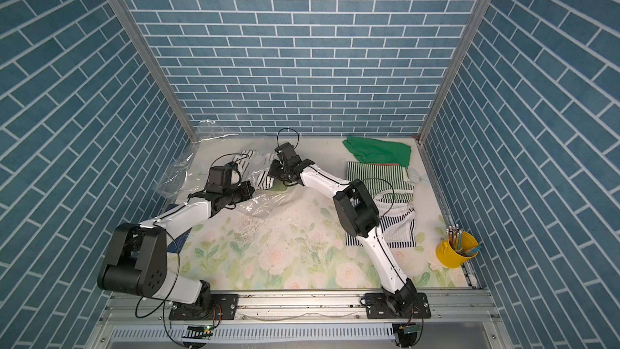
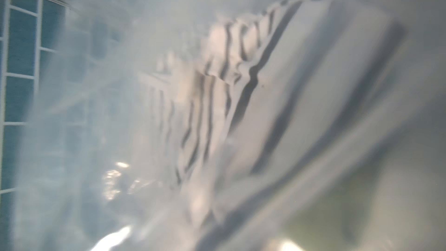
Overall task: Take the tank top out of the vacuum bag
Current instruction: Take out the tank top from the vacuum bag.
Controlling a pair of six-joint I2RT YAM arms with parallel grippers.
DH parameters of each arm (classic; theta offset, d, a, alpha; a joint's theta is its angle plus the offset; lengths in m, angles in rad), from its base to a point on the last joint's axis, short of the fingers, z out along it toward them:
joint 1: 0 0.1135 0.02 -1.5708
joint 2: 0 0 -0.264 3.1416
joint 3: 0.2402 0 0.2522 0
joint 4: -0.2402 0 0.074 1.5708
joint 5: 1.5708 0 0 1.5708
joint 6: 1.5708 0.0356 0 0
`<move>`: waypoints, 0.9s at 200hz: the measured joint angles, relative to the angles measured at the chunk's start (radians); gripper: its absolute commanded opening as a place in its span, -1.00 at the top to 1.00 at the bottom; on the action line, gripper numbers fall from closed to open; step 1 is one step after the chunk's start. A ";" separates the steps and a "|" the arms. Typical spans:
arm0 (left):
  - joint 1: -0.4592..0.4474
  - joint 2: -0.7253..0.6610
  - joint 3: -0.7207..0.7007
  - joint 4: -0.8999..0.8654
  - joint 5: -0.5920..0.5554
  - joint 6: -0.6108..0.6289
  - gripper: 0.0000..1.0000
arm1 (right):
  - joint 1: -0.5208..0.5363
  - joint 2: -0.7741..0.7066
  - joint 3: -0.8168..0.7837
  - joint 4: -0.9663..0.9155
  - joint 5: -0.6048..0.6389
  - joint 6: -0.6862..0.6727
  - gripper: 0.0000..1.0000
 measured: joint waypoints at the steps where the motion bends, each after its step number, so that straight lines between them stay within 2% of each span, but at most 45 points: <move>1: 0.000 0.000 0.000 0.000 0.000 0.000 1.00 | -0.001 -0.002 -0.007 0.004 -0.001 0.004 0.47; 19: -0.002 0.000 0.000 0.000 0.002 0.000 1.00 | -0.012 -0.043 -0.181 0.116 -0.012 0.070 0.28; 36: -0.002 0.000 0.000 0.000 0.003 0.000 1.00 | -0.023 -0.057 -0.277 0.208 -0.029 0.119 0.26; 110: -0.002 0.000 0.000 0.000 0.003 0.000 1.00 | -0.024 -0.111 -0.289 0.299 -0.039 0.169 0.32; 120: -0.002 0.000 0.000 0.000 0.003 0.000 1.00 | -0.021 -0.116 -0.288 0.303 -0.040 0.169 0.37; 154: -0.002 0.002 0.000 0.000 0.003 0.000 1.00 | -0.016 -0.118 -0.285 0.311 -0.042 0.180 0.73; 180: -0.002 0.002 0.000 0.000 0.003 0.000 1.00 | -0.016 -0.118 -0.251 0.307 -0.058 0.186 0.76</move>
